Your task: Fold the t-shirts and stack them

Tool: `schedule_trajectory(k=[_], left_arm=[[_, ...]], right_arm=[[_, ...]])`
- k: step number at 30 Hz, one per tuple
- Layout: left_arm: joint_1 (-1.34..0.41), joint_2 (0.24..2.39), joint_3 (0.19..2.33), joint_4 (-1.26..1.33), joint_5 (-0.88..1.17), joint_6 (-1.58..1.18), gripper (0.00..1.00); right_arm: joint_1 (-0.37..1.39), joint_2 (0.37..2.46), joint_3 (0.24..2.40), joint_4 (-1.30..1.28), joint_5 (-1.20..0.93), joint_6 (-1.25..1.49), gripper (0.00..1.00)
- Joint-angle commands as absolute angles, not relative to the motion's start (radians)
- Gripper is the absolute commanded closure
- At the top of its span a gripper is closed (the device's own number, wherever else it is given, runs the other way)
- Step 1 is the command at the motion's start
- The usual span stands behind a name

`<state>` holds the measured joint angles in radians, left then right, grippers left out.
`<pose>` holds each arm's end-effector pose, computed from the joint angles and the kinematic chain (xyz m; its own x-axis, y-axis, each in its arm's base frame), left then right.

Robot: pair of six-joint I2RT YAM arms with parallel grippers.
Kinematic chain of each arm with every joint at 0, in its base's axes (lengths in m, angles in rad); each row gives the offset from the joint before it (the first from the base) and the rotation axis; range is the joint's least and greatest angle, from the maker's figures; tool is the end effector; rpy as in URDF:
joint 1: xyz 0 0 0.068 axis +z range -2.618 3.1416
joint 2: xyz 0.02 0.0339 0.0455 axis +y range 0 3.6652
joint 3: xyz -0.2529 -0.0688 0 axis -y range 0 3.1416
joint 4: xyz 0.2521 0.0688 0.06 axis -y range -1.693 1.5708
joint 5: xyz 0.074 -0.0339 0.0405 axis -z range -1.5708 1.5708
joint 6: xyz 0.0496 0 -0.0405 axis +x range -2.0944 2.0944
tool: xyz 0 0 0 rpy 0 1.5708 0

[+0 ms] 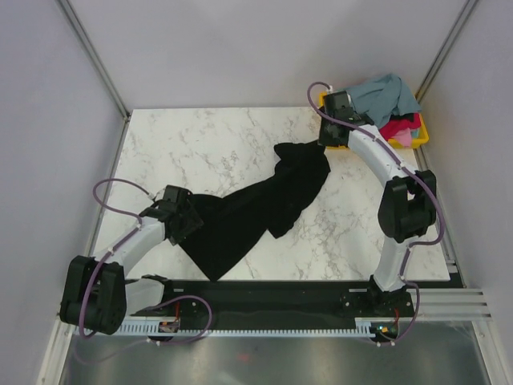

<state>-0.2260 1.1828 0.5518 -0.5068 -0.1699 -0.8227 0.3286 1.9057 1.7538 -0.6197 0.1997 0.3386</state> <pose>0.2112 -0.0400 0.1358 -0.7130 -0.5774 -0.3979 -0.5452 0.8133 -0.2032 0.4284 0.1357 0.2880 -0.6829 0.1111 -0.7220 0.0478 0.9930 0.1076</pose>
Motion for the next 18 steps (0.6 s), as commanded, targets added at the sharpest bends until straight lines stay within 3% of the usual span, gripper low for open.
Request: schedule_trajectory(k=[1,7,13,17,18], left_arm=[[-0.242,1.192,0.572,-0.477,-0.169,-0.862,0.25],[-0.245,1.126,0.56,-0.562,-0.168,-0.896,0.18],[-0.245,0.921,0.526,-0.682,-0.184,-0.949,0.11],[-0.245,0.876,0.488,-0.712,-0.195,-0.985,0.14],[-0.245,0.896,0.483,-0.71,-0.205,-0.989,0.2]], right_arm=[[0.278,1.845,1.686,-0.546,0.135,0.365,1.0],[0.278,1.867,1.651,-0.523,0.058,0.374,1.0],[0.259,1.902,1.712,-0.52,0.091,0.357,1.0],[0.232,1.928,1.756,-0.522,0.051,0.373,1.0],[0.23,1.931,1.759,-0.523,0.051,0.371,1.0]])
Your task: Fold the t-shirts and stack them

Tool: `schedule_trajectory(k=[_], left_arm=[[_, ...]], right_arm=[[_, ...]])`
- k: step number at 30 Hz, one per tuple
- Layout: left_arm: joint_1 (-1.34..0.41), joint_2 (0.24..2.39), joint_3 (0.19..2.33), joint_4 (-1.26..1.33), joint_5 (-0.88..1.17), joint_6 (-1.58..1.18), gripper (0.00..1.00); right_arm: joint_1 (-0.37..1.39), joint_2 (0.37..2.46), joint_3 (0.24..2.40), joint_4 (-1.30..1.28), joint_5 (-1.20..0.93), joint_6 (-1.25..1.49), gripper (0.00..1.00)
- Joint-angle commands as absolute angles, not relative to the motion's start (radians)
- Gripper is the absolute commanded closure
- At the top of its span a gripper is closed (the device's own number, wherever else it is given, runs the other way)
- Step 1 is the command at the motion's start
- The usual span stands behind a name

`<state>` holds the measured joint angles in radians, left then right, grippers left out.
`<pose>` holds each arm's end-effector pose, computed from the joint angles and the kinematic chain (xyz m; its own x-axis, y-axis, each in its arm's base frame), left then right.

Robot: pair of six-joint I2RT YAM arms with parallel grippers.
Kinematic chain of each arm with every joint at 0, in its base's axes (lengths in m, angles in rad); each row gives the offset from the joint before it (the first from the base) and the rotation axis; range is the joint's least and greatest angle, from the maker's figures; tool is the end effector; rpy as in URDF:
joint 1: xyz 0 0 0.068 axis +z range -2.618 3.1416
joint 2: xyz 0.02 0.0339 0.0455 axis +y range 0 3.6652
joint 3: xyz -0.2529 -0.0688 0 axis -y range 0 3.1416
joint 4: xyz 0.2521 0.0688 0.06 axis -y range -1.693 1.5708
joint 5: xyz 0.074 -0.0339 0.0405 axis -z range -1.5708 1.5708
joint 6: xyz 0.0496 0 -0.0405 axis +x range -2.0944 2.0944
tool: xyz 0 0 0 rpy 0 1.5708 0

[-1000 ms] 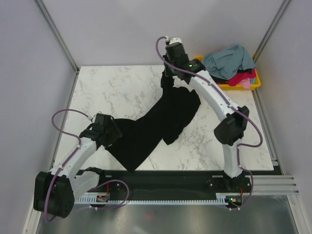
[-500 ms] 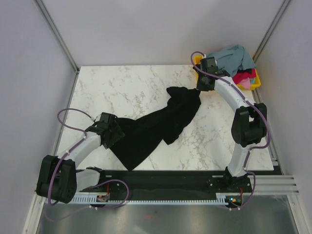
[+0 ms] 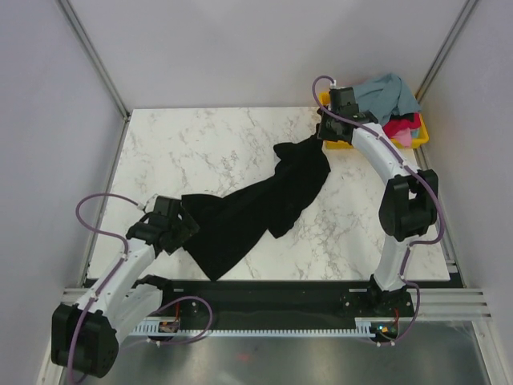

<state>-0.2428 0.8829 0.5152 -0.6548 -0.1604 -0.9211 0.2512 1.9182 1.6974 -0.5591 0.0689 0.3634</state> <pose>0.1770 -0.0357 0.1693 -0.6258 -0.6548 -0.4238 -0.5649 0.7551 -0.3326 0.4396 0.1093 0.2678 -0.7079 0.1844 -0.6818 0.0546 0.9767 0.2075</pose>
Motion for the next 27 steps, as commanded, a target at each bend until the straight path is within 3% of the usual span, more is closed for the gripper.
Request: schedule_trajectory(k=[1,17,27], left_arm=[[-0.245,0.911,0.482,-0.71,-0.219,-0.994,0.21],[-0.271,0.992,0.446,-0.603,-0.189,-1.043,0.3],[-0.321,1.04,0.494,-0.56,-0.195,-1.034,0.5]], right_arm=[[0.227,1.931,1.761,-0.523,0.049,0.37,1.0],[0.198,1.947,1.744,-0.514,0.002,0.377,1.0],[0.198,1.947,1.706,-0.503,0.003,0.371,1.0]])
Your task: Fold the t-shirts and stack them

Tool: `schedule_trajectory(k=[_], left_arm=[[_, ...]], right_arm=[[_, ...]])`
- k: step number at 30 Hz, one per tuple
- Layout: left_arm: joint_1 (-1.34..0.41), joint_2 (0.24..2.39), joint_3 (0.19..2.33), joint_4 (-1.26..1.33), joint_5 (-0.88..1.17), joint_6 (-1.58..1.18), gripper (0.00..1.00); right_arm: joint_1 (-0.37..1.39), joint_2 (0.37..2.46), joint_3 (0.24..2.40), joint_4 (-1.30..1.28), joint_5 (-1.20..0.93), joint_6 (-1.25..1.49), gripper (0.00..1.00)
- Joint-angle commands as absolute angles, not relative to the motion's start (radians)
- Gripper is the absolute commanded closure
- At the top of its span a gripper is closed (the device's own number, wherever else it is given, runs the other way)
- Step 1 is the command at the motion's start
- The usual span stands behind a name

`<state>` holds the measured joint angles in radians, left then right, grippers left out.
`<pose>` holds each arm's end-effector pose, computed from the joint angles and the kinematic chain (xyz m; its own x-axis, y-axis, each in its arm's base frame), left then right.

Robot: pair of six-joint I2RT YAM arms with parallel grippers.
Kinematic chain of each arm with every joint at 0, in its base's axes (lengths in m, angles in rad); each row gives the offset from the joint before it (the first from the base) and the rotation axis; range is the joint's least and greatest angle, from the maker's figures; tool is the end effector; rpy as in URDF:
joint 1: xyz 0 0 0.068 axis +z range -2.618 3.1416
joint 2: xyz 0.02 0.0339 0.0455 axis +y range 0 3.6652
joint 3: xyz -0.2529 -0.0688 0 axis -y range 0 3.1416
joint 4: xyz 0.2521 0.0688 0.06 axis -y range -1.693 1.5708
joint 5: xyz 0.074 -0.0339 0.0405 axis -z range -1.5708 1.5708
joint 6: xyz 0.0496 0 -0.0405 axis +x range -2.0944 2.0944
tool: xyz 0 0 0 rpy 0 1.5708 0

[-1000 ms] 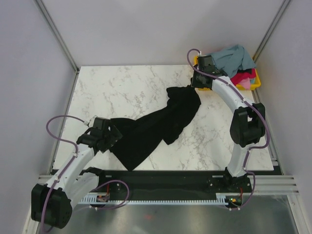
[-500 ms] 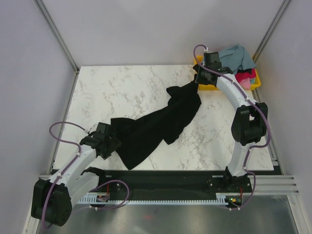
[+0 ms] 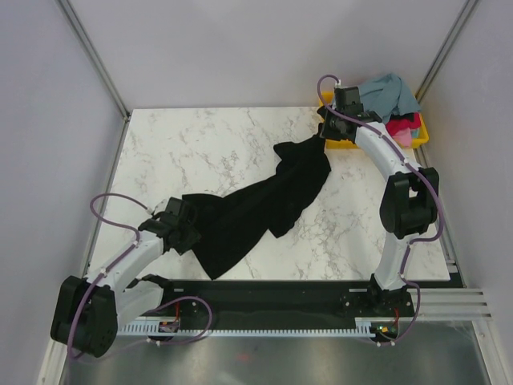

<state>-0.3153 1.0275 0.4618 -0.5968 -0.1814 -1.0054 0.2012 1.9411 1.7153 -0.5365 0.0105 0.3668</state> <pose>0.1768 -0.0482 0.1328 -0.6675 -0.6559 -0.3525 -0.6098 0.7532 -0.2465 0.4509 0.0914 0.2659 -0.7006 0.2231 -0.6777 0.0631 0.9655 0.2526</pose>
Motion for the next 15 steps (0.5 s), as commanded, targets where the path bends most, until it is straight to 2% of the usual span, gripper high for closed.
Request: schedule_trajectory(k=[1,2,7,12,15], left_arm=[[-0.322,1.048,0.498,-0.56,-0.189,-1.034,0.53],[-0.325,1.051,0.499,-0.558,-0.184,-1.035,0.56],[-0.337,1.037,0.509,-0.56,-0.183,-1.037,0.98],[-0.337,0.985,0.593,-0.603,-0.193,-0.985,0.98],[-0.337,0.93,0.759,-0.701,-0.248,-0.914,0.98]], right_arm=[[0.196,1.951,1.706,-0.503,0.003,0.37,1.0],[0.198,1.95,1.704,-0.503,0.002,0.371,1.0],[0.198,1.953,1.697,-0.502,0.003,0.367,1.0],[0.198,1.928,1.687,-0.505,-0.034,0.377,1.0],[0.198,1.85,1.69,-0.525,-0.077,0.39,1.0]])
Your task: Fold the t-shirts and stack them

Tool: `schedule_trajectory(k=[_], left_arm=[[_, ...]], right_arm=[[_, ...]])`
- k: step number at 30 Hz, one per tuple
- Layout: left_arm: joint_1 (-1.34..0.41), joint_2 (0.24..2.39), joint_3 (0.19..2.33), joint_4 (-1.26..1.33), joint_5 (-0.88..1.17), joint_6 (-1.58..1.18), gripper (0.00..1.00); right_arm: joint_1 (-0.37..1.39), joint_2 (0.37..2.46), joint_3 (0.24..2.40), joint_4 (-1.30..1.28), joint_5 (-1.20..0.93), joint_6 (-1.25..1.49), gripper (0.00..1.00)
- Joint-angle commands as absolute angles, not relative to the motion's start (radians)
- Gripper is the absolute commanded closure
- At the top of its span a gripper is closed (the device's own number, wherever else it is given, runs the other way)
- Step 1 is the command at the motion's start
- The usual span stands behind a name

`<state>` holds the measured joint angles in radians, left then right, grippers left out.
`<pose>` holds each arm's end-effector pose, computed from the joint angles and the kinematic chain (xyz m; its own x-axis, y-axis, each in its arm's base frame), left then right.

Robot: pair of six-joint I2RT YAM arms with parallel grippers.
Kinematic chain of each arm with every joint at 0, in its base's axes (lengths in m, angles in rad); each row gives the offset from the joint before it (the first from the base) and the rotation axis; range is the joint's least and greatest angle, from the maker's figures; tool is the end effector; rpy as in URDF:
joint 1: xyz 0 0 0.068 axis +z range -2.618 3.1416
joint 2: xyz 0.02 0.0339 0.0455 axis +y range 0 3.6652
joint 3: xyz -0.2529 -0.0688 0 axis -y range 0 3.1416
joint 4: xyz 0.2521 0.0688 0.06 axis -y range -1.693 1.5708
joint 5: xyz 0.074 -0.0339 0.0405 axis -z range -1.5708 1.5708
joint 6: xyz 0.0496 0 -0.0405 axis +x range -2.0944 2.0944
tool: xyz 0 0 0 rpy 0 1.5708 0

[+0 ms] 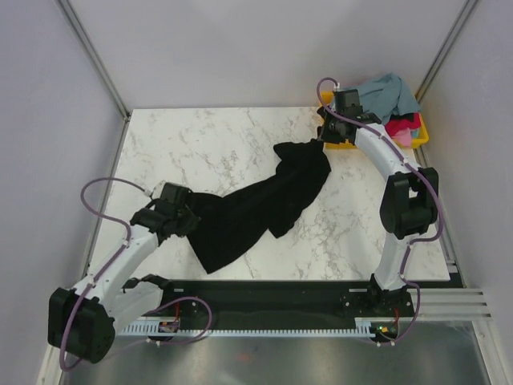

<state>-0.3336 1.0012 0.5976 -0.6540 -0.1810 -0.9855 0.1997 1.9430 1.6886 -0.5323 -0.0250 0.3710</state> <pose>0.1912 -0.0568 0.1757 -0.6536 -0.6413 -0.4019 -0.5543 0.7672 -0.3226 0.4490 0.0921 0.2562 -0.7249 0.2231 -0.6517 0.0506 0.9608 0.2725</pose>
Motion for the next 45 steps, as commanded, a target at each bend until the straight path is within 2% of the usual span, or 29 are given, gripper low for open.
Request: schedule_trajectory(k=[1,5,9,12,17,19,25,33,35,40,41,43,44,45], left_arm=[[-0.337,0.916,0.872,-0.724,-0.262,-0.863,0.98],[-0.337,0.861,1.199,-0.819,-0.331,-0.712,0.98],[-0.336,0.819,1.606,-0.834,-0.386,-0.514,0.98],[-0.337,0.79,1.837,-0.835,-0.405,-0.384,0.98],[-0.337,0.729,1.994,-0.838,-0.339,-0.298,0.98],[-0.337,0.716,2.023,-0.835,-0.289,-0.269,0.98],[-0.337,0.825,2.034,-0.831,-0.311,-0.164,0.98],[-0.316,1.129,1.907,-0.795,-0.471,-0.094,0.98],[-0.267,1.235,1.881,-0.787,-0.445,-0.103,0.98],[-0.014,1.468,1.726,-0.681,-0.24,-0.184,0.98],[0.015,1.58,1.726,-0.67,-0.16,-0.204,0.98],[0.072,1.696,1.752,-0.638,-0.132,-0.239,0.98],[0.075,1.838,1.77,-0.637,-0.159,-0.238,0.98],[0.084,1.905,1.829,-0.644,-0.158,-0.244,0.98]], right_arm=[[0.198,1.823,1.692,-0.531,-0.093,0.393,1.0],[0.198,1.62,1.723,-0.574,-0.12,0.4,1.0],[0.198,1.274,1.726,-0.581,-0.098,0.394,1.0],[0.198,1.038,1.744,-0.581,-0.034,0.38,1.0],[0.198,0.752,1.786,-0.551,0.069,0.351,1.0],[0.198,0.733,1.831,-0.537,0.098,0.347,1.0],[0.198,0.925,2.009,-0.52,0.061,0.322,1.0],[0.199,1.438,2.114,-0.44,0.034,0.328,1.0],[0.206,1.568,2.094,-0.428,0.035,0.342,1.0],[0.274,1.823,1.993,-0.336,0.09,0.33,1.0],[0.284,1.933,2.011,-0.316,0.095,0.322,1.0],[0.296,2.059,2.069,-0.319,0.109,0.316,1.0],[0.295,2.185,2.147,-0.33,0.127,0.318,0.97],[0.291,2.248,2.195,-0.336,0.15,0.316,0.79]])
